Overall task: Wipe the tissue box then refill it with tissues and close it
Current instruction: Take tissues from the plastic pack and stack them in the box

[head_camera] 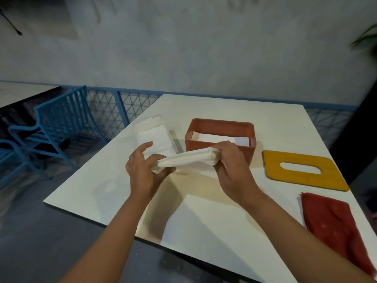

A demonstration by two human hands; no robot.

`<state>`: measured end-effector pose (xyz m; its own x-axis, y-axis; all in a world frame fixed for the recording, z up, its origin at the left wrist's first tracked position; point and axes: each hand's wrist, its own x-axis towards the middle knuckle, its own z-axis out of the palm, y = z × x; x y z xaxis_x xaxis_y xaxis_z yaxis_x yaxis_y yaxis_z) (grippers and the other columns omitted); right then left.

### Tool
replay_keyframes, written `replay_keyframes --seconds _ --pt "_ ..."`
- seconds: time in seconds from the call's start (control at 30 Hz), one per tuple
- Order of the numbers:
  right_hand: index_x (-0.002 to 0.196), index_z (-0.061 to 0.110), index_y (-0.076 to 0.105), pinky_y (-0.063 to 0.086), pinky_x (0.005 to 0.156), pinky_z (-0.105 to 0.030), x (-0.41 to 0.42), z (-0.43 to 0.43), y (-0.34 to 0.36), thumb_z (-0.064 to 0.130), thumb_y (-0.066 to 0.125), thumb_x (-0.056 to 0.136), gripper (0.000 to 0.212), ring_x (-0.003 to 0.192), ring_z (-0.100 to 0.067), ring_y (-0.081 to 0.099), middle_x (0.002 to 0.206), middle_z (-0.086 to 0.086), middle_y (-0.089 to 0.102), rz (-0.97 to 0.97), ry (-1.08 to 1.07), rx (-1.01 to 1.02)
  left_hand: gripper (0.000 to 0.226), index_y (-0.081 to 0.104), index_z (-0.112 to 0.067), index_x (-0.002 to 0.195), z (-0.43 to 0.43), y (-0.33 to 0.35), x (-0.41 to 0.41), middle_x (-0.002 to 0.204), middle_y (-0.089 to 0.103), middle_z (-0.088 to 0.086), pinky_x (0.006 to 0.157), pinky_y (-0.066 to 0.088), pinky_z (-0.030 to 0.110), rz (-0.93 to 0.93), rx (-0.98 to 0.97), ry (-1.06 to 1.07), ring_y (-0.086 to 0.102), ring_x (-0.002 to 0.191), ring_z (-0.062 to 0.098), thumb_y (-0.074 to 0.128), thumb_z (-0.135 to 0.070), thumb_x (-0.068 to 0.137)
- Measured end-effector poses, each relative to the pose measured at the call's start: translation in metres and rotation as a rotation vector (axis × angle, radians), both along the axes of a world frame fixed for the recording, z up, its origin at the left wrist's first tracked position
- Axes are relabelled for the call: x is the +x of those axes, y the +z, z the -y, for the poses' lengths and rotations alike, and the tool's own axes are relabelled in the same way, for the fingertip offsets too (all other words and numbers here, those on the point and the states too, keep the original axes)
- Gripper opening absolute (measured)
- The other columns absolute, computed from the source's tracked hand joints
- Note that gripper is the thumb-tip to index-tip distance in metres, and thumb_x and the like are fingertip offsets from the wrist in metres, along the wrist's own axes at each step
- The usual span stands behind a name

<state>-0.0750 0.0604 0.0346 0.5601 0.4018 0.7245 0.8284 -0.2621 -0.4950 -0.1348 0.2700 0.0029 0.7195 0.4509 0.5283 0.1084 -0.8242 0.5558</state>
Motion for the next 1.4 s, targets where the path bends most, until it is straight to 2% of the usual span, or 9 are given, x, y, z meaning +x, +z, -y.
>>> replay_keyframes --seconds 0.17,0.37,0.43,0.63,0.8,0.9,1.03,1.23,1.4 --pt "0.1 0.032 0.054 0.044 0.085 -0.022 0.003 0.028 0.002 0.009 0.052 0.091 0.025 0.094 -0.01 0.056 0.095 0.013 0.058 -0.482 0.077 0.256 0.03 0.068 -0.026 0.075 0.022 0.016 0.005 0.115 0.059 -0.007 0.101 0.038 0.03 0.001 -0.248 -0.133 0.053 0.109 0.017 0.089 -0.022 0.055" --pt "0.092 0.028 0.055 0.044 0.079 -0.023 0.008 0.051 -0.006 -0.001 0.052 0.091 0.029 0.081 -0.002 0.056 0.089 0.008 0.061 -0.731 0.05 0.501 0.03 0.064 -0.023 0.071 0.047 0.025 0.011 0.077 0.065 -0.007 0.062 0.047 0.013 0.011 -0.661 -0.24 0.06 0.072 0.009 0.085 -0.006 0.058" --pt "0.092 0.026 0.054 0.045 0.076 -0.02 0.009 0.057 -0.01 -0.005 0.049 0.092 0.031 0.079 0.0 0.057 0.089 0.007 0.06 -0.767 0.019 0.541 0.029 0.062 -0.022 0.071 0.051 0.026 0.014 0.075 0.063 -0.007 0.055 0.044 0.009 -0.007 -0.677 -0.252 0.057 0.069 0.006 0.083 -0.005 0.061" --pt "0.097 0.021 0.054 0.05 0.074 -0.02 0.007 0.071 -0.024 -0.006 0.045 0.093 0.028 0.08 -0.005 0.06 0.093 0.001 0.063 -0.913 0.034 0.659 0.04 0.057 -0.026 0.093 0.064 0.013 0.019 0.095 0.064 -0.007 0.069 0.052 0.023 -0.001 -0.915 -0.37 0.06 0.087 0.01 0.08 -0.006 0.067" --pt "0.101 0.022 0.054 0.051 0.071 -0.018 0.002 0.078 -0.043 -0.004 0.048 0.091 0.029 0.086 -0.011 0.06 0.096 -0.001 0.062 -0.976 0.033 0.623 0.05 0.058 -0.022 0.101 0.069 -0.007 0.021 0.095 0.066 -0.007 0.066 0.05 0.014 -0.069 -0.966 -0.366 0.062 0.087 0.008 0.084 -0.016 0.059" --pt "0.101 0.026 0.052 0.052 0.073 -0.025 0.001 0.081 -0.048 0.002 0.06 0.069 0.04 0.089 -0.016 0.059 0.097 -0.001 0.061 -1.001 0.009 0.573 0.044 0.059 -0.018 0.106 0.069 -0.016 0.022 0.098 0.067 -0.006 0.066 0.051 0.011 -0.104 -0.961 -0.393 0.063 0.089 0.009 0.078 -0.004 0.069" --pt "0.098 0.027 0.049 0.049 0.069 -0.031 0.003 0.079 -0.051 0.004 0.05 0.052 0.051 0.088 -0.02 0.056 0.099 -0.006 0.058 -1.006 -0.09 0.517 0.055 0.058 -0.023 0.1 0.072 -0.02 0.024 0.094 0.065 -0.009 0.063 0.05 0.011 -0.106 -0.993 -0.413 0.06 0.087 0.004 0.084 0.003 0.059" --pt "0.104 0.024 0.051 0.046 0.063 -0.021 0.003 0.074 -0.056 -0.01 0.056 0.071 0.047 0.083 -0.013 0.058 0.094 0.002 0.06 -0.945 -0.243 0.479 0.058 0.058 -0.021 0.101 0.075 -0.021 0.025 0.095 0.066 -0.006 0.06 0.051 0.01 -0.101 -1.016 -0.47 0.062 0.087 0.007 0.082 0.008 0.057" --pt "0.112 0.019 0.05 0.046 0.064 -0.019 0.002 0.073 -0.057 -0.014 0.054 0.076 0.049 0.088 -0.013 0.058 0.097 0.004 0.06 -0.916 -0.302 0.449 0.082 0.052 -0.019 0.118 0.074 -0.022 0.026 0.106 0.064 -0.004 0.065 0.053 0.014 -0.098 -0.973 -0.457 0.06 0.097 0.01 0.083 -0.013 0.043"
